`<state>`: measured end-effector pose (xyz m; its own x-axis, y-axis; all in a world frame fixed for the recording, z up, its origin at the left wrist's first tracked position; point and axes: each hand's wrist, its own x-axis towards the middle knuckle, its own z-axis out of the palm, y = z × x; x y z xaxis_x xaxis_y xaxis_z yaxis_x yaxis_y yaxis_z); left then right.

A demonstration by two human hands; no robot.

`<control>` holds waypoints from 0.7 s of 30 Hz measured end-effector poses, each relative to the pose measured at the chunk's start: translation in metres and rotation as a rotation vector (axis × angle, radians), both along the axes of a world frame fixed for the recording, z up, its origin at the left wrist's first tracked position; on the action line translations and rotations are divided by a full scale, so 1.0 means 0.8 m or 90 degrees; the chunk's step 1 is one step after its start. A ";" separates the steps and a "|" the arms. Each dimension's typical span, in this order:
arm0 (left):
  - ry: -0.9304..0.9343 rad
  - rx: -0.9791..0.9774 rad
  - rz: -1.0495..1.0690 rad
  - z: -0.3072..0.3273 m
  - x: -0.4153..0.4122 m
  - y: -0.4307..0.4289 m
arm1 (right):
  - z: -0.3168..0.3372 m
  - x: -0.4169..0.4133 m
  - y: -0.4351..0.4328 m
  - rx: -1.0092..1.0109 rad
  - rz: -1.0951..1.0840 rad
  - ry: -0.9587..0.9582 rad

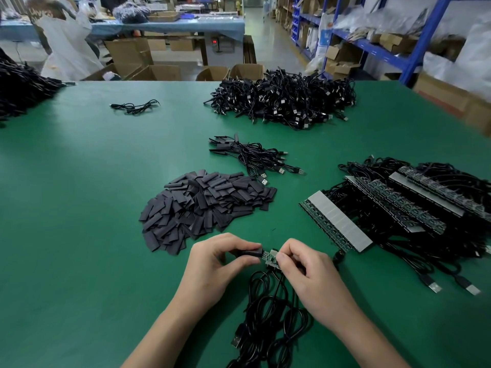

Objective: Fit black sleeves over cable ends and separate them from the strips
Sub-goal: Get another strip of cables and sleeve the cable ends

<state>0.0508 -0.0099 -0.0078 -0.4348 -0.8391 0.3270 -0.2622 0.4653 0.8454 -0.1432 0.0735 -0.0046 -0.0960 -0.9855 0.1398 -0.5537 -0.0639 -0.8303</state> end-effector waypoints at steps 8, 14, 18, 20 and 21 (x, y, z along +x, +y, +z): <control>-0.091 -0.030 -0.060 0.000 0.009 -0.006 | 0.000 -0.002 0.001 0.024 0.000 0.013; -0.125 -0.017 -0.073 -0.003 0.011 -0.008 | -0.003 -0.003 0.000 0.038 0.001 0.022; -0.155 -0.021 -0.047 -0.005 0.010 -0.007 | -0.005 -0.003 0.000 0.048 0.009 0.029; -0.157 -0.028 -0.059 -0.005 0.008 -0.005 | -0.005 -0.003 -0.001 0.048 0.007 0.036; -0.157 -0.030 -0.068 -0.004 0.008 -0.004 | -0.005 -0.003 -0.001 0.048 0.005 0.040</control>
